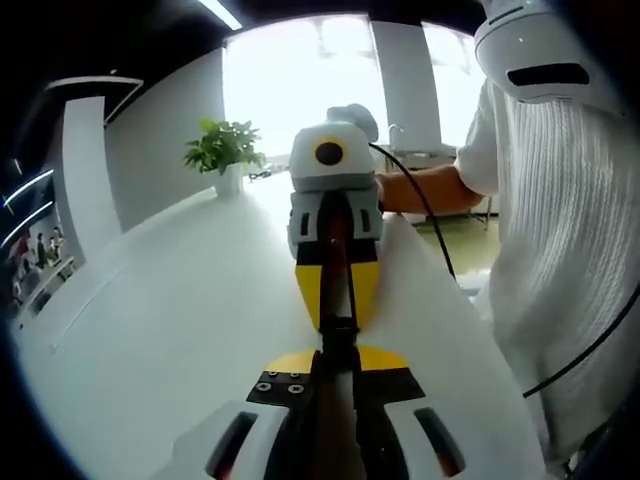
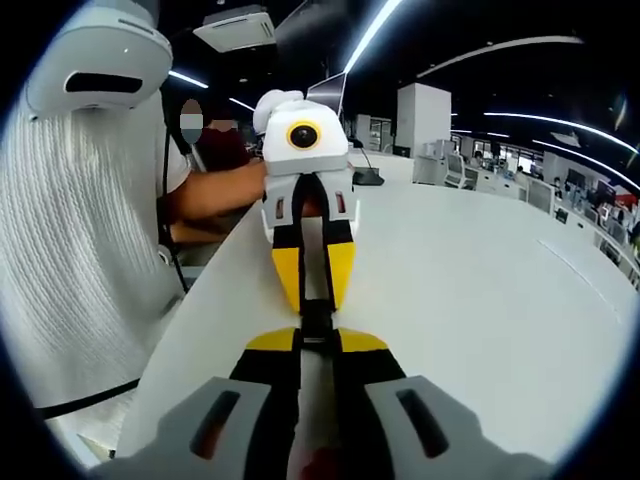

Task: Snap the two parts of the plastic buckle together until the buckle closes and remains connected.

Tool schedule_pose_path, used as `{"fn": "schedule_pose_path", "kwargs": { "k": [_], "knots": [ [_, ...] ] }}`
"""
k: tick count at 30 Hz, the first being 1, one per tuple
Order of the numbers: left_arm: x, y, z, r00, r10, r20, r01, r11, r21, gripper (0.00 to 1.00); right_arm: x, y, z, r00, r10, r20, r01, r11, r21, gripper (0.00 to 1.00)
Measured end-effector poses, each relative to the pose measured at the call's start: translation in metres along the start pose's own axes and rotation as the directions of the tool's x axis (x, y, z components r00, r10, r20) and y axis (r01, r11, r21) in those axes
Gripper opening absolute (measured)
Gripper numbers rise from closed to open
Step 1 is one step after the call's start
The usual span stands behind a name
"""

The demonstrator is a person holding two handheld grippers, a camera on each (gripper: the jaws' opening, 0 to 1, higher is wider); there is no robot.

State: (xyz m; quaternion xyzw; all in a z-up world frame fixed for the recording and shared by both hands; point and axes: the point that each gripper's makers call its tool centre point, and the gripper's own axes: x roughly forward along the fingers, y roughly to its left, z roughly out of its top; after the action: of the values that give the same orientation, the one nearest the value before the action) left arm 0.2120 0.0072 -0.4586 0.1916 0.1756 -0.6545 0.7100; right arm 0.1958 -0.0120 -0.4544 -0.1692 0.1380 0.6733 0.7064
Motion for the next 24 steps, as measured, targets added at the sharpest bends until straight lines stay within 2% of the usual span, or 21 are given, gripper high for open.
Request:
{"fn": "schedule_pose_path", "kwargs": {
  "k": [12,17,24],
  "knots": [
    [0.0007,0.0007,0.0013,1.000,0.010,0.012,-0.010,1.000,-0.017,0.11,-0.0009,-0.0024,-0.0011,1.000,-0.008,0.001,0.008,1.000,0.011,0.12],
    [0.0011,0.0004,0.0024,1.000,0.008,0.011,-0.007,1.000,-0.013,0.11,-0.0012,-0.0033,-0.0005,1.000,-0.004,0.009,0.004,0.999,0.035,0.20],
    [0.0011,0.0002,0.0024,1.000,0.009,0.013,-0.009,1.000,-0.016,0.11,-0.0012,-0.0030,0.0001,1.000,-0.005,0.012,0.005,0.999,0.039,0.22]
  ]
}}
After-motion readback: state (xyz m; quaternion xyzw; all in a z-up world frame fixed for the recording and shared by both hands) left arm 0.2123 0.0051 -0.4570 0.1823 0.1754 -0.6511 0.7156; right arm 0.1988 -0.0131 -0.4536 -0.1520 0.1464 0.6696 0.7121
